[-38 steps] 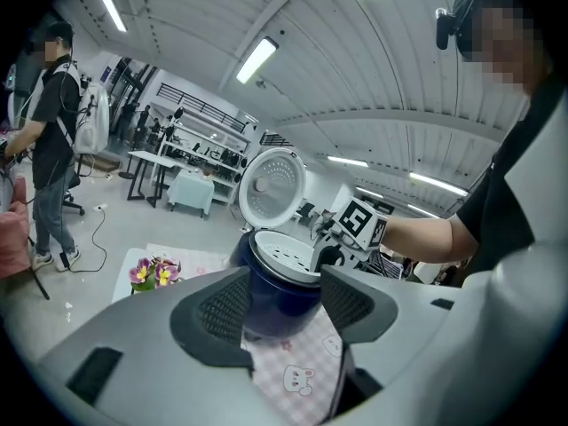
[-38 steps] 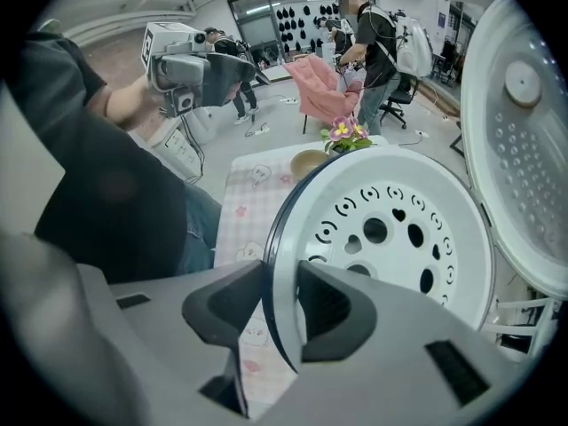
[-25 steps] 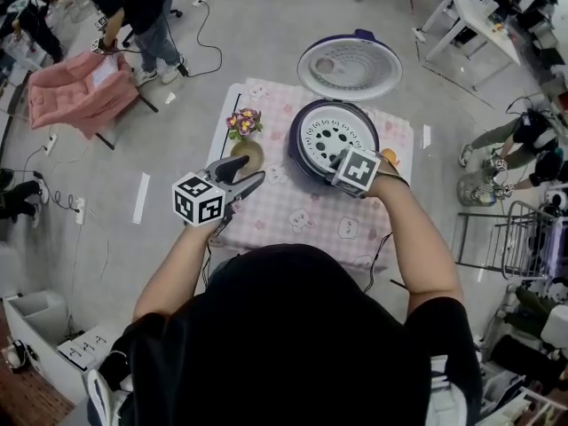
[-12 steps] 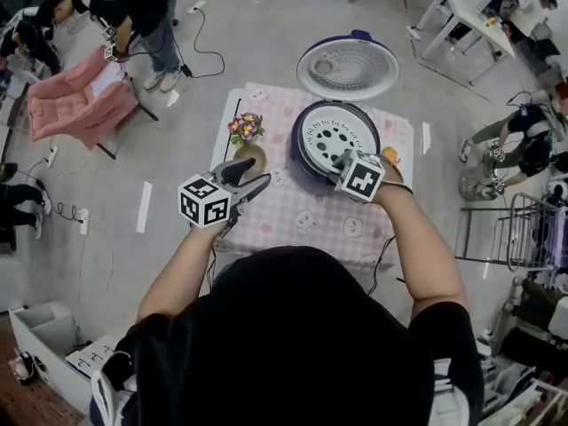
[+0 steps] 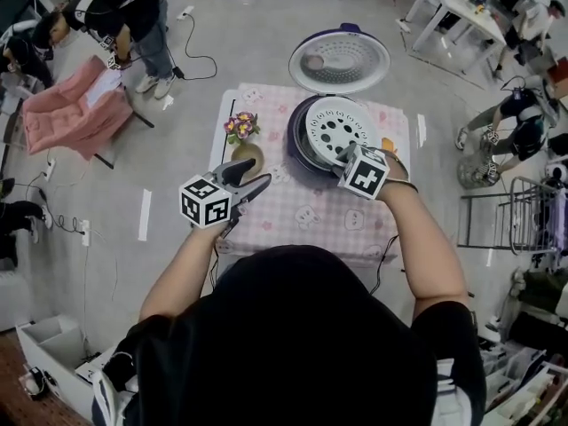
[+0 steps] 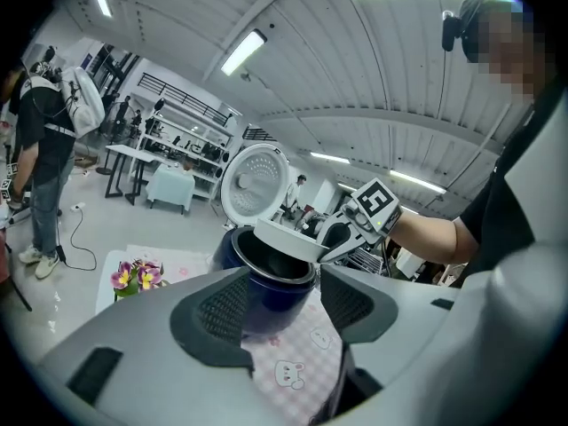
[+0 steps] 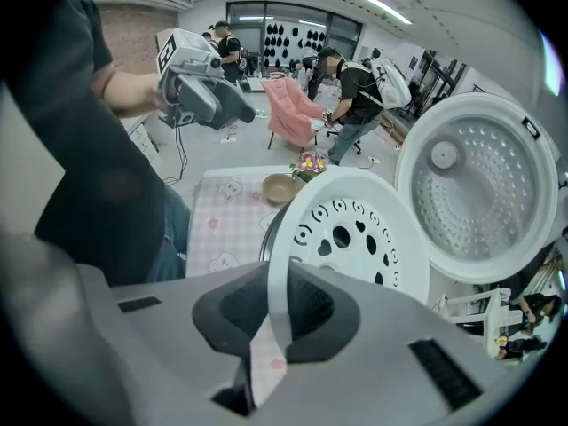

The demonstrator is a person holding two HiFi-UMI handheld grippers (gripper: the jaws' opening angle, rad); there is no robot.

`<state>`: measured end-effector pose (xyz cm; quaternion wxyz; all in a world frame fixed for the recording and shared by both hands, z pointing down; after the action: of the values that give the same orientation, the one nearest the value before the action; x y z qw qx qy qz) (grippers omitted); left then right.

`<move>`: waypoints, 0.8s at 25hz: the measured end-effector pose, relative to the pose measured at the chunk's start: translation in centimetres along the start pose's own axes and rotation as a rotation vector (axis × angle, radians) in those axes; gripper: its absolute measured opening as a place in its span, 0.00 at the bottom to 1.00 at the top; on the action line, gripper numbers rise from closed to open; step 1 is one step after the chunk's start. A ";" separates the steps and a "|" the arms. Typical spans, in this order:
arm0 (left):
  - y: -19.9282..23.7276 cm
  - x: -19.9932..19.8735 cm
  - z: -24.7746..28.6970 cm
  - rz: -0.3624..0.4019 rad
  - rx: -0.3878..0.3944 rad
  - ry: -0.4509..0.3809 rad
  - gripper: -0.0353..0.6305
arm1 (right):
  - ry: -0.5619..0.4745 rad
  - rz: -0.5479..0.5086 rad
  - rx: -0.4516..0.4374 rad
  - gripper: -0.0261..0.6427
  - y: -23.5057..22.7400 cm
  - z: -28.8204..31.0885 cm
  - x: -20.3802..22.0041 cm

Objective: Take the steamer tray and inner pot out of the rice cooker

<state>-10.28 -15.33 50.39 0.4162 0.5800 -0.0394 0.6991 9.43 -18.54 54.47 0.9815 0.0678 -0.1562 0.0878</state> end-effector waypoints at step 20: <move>-2.9 0.6 3.7 0.056 0.151 0.073 0.45 | 0.082 0.214 0.192 0.09 0.9 -4.0 8.6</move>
<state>-5.57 -15.12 50.86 0.3527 0.5826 0.0127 0.7321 18.48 -15.70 53.58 0.9611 0.1407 -0.1130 0.2093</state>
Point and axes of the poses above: the fingertips, and each gripper's own axes: z forward along the fingers, y to its left, x out of its underside, the point moved 2 cm from there along -z, backward along the fingers
